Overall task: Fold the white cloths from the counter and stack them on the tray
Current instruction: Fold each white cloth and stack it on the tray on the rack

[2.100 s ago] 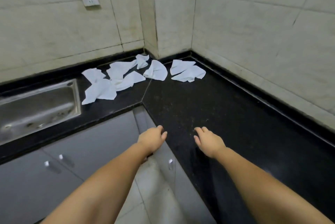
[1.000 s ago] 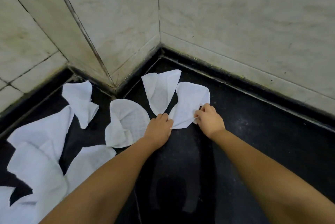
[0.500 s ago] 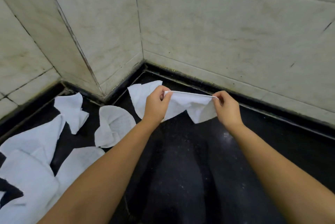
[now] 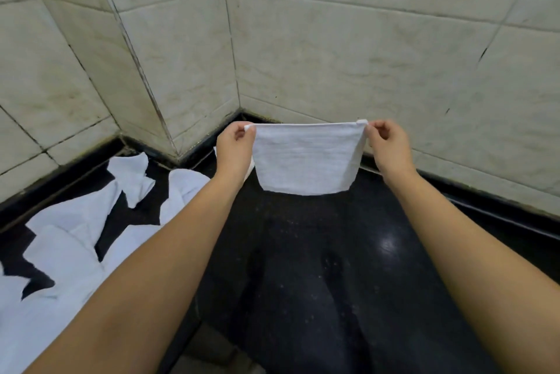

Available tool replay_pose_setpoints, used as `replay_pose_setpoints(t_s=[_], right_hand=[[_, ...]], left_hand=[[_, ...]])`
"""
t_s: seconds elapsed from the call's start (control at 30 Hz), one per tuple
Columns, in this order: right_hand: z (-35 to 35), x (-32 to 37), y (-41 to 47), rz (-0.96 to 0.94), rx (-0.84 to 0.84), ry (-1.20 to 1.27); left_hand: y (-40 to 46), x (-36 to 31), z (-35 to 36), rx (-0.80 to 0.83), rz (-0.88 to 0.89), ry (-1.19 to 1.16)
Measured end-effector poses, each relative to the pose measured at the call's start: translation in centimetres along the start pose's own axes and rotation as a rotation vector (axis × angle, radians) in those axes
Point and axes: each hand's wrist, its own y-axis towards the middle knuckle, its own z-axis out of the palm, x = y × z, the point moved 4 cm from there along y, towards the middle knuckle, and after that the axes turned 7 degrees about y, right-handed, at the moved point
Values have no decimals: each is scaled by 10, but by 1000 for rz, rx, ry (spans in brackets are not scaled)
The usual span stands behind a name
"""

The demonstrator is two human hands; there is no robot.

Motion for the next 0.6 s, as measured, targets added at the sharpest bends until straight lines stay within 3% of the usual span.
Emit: replay_pose_setpoints(t_s=[0.2,0.5,0.6], right_hand=[[-16,-37,-60,47,155,1],[-50,-166,-212,418,522,-217],[-54,-176,-228,490,581,-226]], left_hand=[[-72,47,-22,56,-125,-50],[-209,163,-54,356,-284,353],[-221,177,-59,355,-312,390]])
